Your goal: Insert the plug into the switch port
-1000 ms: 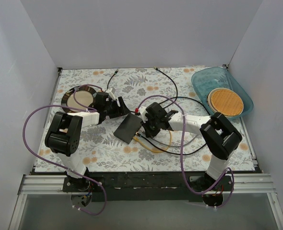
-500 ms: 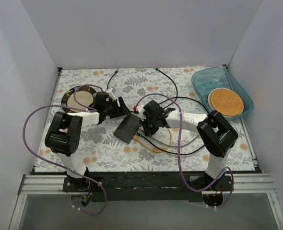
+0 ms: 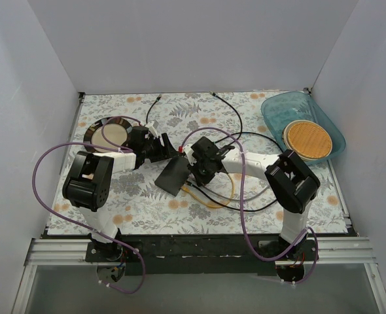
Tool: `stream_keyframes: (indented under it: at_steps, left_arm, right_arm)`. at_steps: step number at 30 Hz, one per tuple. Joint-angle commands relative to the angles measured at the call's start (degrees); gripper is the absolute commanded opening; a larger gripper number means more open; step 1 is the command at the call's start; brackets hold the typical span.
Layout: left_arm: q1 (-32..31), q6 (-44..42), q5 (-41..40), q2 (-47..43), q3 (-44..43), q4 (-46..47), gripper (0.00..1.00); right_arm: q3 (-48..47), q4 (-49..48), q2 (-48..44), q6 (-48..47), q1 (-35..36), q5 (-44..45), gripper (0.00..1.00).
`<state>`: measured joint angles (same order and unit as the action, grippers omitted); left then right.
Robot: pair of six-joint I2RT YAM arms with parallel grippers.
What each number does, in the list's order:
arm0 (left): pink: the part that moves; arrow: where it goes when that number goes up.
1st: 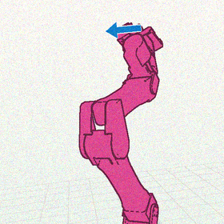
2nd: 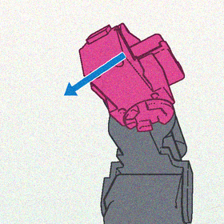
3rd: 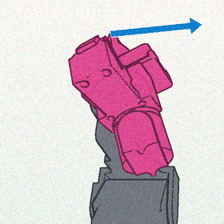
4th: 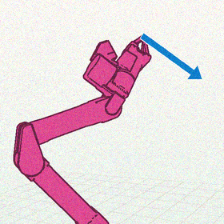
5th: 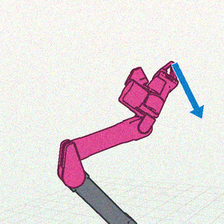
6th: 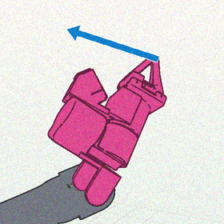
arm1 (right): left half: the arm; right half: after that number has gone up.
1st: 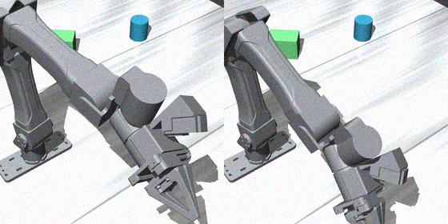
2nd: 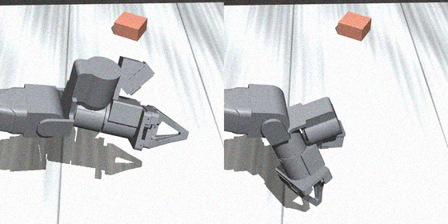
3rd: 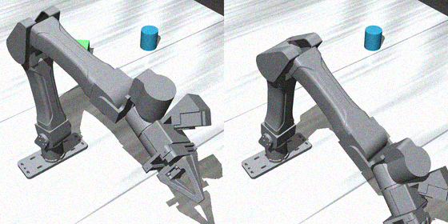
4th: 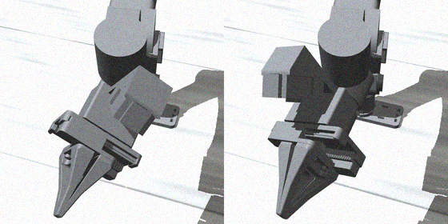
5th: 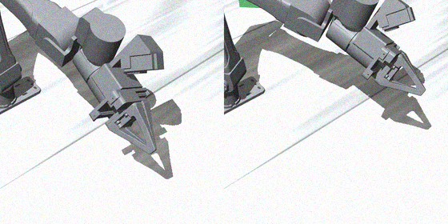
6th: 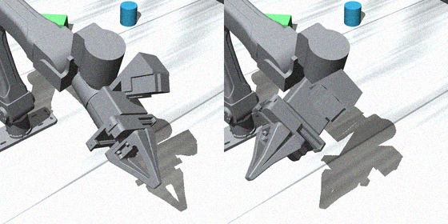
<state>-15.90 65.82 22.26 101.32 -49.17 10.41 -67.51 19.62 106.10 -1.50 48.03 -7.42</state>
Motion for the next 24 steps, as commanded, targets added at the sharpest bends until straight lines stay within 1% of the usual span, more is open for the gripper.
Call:
stream_keyframes:
  at_steps: [1, 11, 24]
  left_arm:
    - [0.17, -0.43, 1.12, -0.33, -1.02, 0.22, 0.63]
    - [0.17, -0.61, 1.82, -0.33, -1.19, 0.31, 0.63]
    - [0.17, -1.05, 4.02, 0.11, -1.37, 0.75, 0.61]
  right_arm:
    - [-3.24, 2.26, 2.26, -0.26, 0.49, 0.12, 0.01]
    - [-7.9, 6.05, 4.64, -0.79, 0.49, 1.36, 0.01]
    - [-10.54, 4.29, 5.43, -0.79, 0.49, 1.97, 0.01]
